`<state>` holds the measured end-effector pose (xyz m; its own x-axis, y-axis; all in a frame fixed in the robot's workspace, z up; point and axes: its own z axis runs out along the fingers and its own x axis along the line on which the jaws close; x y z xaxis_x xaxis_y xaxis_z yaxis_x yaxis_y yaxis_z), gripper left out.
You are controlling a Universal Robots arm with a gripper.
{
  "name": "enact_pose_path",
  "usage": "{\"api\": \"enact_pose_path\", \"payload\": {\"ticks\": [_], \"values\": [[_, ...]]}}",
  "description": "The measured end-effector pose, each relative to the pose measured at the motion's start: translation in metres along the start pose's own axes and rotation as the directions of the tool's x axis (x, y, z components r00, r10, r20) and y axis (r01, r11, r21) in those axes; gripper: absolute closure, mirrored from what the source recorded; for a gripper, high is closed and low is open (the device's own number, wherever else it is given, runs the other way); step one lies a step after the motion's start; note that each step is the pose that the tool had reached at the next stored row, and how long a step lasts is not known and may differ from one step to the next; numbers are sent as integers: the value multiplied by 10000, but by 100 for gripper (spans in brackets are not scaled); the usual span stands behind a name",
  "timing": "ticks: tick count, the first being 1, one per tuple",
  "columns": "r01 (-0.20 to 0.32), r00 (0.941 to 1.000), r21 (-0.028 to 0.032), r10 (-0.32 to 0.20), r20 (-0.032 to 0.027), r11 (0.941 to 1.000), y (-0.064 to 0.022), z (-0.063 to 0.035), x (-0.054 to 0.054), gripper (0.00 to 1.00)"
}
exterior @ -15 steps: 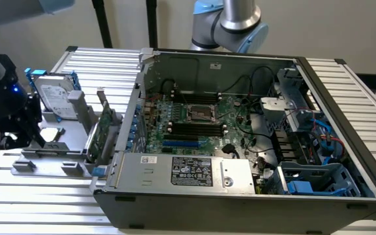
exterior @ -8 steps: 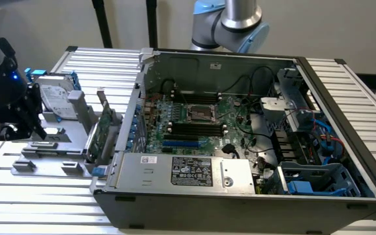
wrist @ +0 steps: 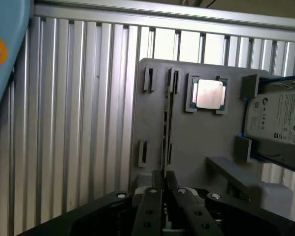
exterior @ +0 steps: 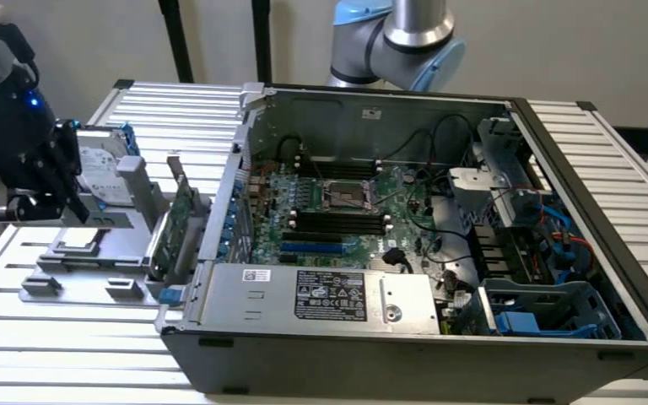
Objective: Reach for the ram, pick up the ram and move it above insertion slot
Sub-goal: 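Pick up the ram and move it above insertion slot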
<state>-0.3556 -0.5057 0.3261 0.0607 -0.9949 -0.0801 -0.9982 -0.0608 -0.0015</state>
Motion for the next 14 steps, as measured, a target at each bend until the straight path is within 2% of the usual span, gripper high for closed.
{"api": "enact_pose_path", "payload": {"ticks": [8,14], "values": [[38,10000,1,-38,60,10000,-244,-297,-10,86],[42,9999,2,-42,94,10000,-431,-432,-14,86]]}}
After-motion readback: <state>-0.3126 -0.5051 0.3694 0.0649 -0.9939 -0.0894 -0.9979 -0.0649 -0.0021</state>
